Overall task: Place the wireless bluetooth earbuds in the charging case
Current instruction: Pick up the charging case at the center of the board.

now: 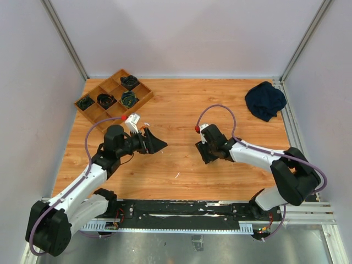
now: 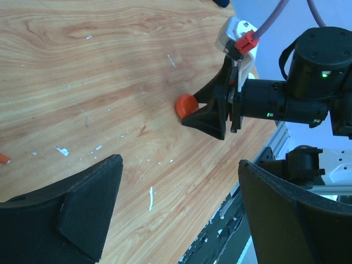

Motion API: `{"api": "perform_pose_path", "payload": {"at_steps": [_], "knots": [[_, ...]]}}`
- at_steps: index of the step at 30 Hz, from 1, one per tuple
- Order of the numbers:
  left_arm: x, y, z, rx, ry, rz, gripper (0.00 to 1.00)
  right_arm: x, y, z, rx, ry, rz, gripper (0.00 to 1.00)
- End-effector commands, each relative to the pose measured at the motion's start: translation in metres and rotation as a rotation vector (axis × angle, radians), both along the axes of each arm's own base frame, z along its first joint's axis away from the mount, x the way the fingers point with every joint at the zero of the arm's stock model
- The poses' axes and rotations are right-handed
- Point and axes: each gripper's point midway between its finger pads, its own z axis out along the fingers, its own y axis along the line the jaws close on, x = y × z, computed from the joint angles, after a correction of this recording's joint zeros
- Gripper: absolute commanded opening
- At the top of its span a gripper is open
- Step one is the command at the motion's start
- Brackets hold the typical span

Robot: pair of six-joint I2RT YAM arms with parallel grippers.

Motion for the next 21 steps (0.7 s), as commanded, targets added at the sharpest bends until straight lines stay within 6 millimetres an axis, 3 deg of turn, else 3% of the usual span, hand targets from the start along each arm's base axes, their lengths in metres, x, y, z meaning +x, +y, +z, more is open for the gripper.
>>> {"api": "perform_pose_path", "payload": {"at_steps": [1,9,21], "knots": [[-0.003,-0.012,0.004,-0.051,-0.007,-0.052,0.91,0.004,0.012,0.027,0.039,-0.105,0.037,0.46],[-0.002,-0.024,0.008,-0.072,-0.002,-0.093,0.9,0.005,0.054,0.086,0.196,-0.306,0.192,0.47],[-0.004,-0.051,0.032,-0.109,-0.034,-0.18,0.87,-0.02,0.107,0.141,0.344,-0.585,0.479,0.47]]}}
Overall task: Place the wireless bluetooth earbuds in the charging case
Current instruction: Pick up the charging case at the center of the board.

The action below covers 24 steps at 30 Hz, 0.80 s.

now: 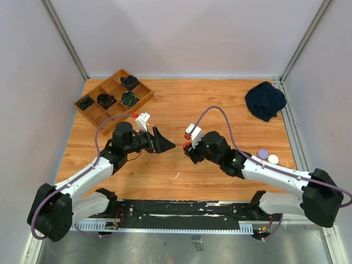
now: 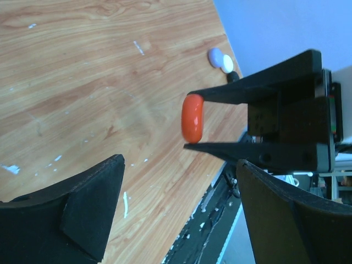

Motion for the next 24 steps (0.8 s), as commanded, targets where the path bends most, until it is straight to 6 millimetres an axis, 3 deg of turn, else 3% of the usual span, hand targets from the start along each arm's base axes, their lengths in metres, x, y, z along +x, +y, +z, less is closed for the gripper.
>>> {"api": "perform_pose_path", "payload": {"at_steps": [1,9,24], "knots": [[-0.001,-0.018,0.036,-0.065,-0.084,-0.064,0.87,-0.006,0.023,0.031,0.068,-0.153,0.109,0.48],[-0.007,-0.032,0.04,-0.086,-0.087,-0.105,0.78,-0.016,0.035,0.058,0.16,-0.236,0.169,0.48],[-0.011,-0.052,0.042,-0.095,-0.099,-0.159,0.57,-0.024,0.047,0.064,0.185,-0.249,0.224,0.49]]}}
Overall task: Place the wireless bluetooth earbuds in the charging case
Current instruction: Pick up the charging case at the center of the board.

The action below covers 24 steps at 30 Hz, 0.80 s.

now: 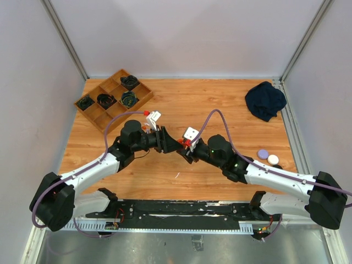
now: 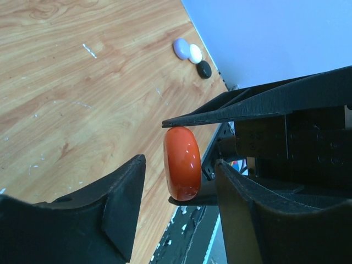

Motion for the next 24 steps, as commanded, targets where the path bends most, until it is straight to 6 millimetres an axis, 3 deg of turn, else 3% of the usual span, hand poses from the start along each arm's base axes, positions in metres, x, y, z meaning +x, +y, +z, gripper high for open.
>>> {"api": "perform_pose_path", "payload": {"at_steps": [1,10,16,24], "knots": [[0.002,-0.008,0.021,-0.044,-0.068,-0.022,0.56,-0.006,0.01,0.012,0.036,-0.039,0.043,0.49],[0.0,-0.007,0.026,-0.043,-0.107,-0.031,0.32,-0.006,0.011,0.014,0.043,-0.047,0.048,0.5],[-0.001,-0.005,0.032,-0.011,-0.181,-0.056,0.17,-0.012,0.01,0.018,0.035,-0.053,0.083,0.64],[-0.001,0.003,0.038,0.149,-0.315,-0.126,0.11,-0.03,-0.002,0.037,0.03,-0.032,0.181,0.78]]}}
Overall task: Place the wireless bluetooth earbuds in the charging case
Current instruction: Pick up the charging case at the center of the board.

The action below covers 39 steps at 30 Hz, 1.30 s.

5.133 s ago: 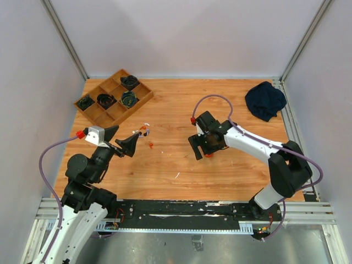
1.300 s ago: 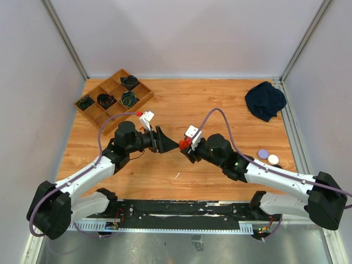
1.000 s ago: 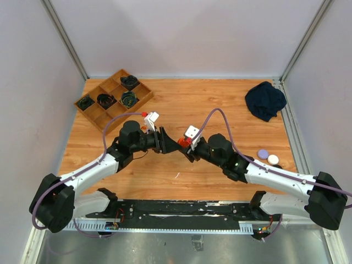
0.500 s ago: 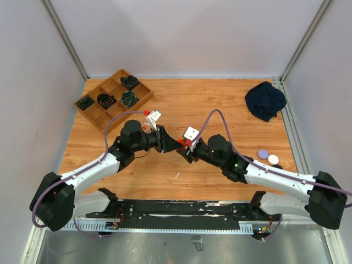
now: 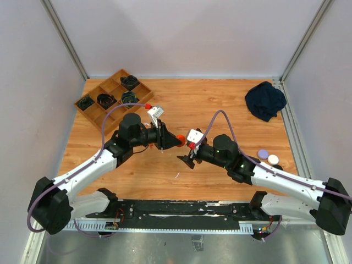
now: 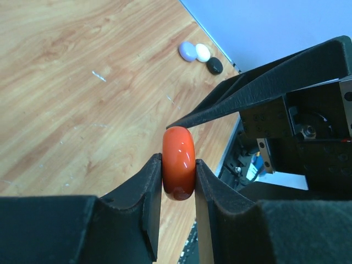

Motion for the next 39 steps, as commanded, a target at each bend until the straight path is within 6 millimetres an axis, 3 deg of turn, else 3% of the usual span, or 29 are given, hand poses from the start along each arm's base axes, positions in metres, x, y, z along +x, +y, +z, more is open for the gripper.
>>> {"api": "perform_pose_path", "payload": {"at_steps": [1,9,15,26,39], "knots": [[-0.007,0.004,0.015,0.092,-0.148,-0.087,0.1,-0.016,-0.003,0.026,0.032,0.001,0.107,0.8],[-0.025,0.006,0.028,0.191,-0.326,-0.256,0.05,-0.03,-0.022,0.045,0.088,0.042,0.197,0.9],[-0.031,0.009,0.036,0.251,-0.456,-0.347,0.01,-0.041,-0.025,0.056,0.167,0.018,0.282,0.97],[-0.038,-0.002,0.044,0.318,-0.583,-0.42,0.0,-0.02,-0.009,0.051,0.193,0.128,0.367,0.78],[-0.051,-0.006,0.051,0.281,-0.599,-0.474,0.0,-0.034,-0.005,0.049,0.245,-0.003,0.497,0.66]]}}
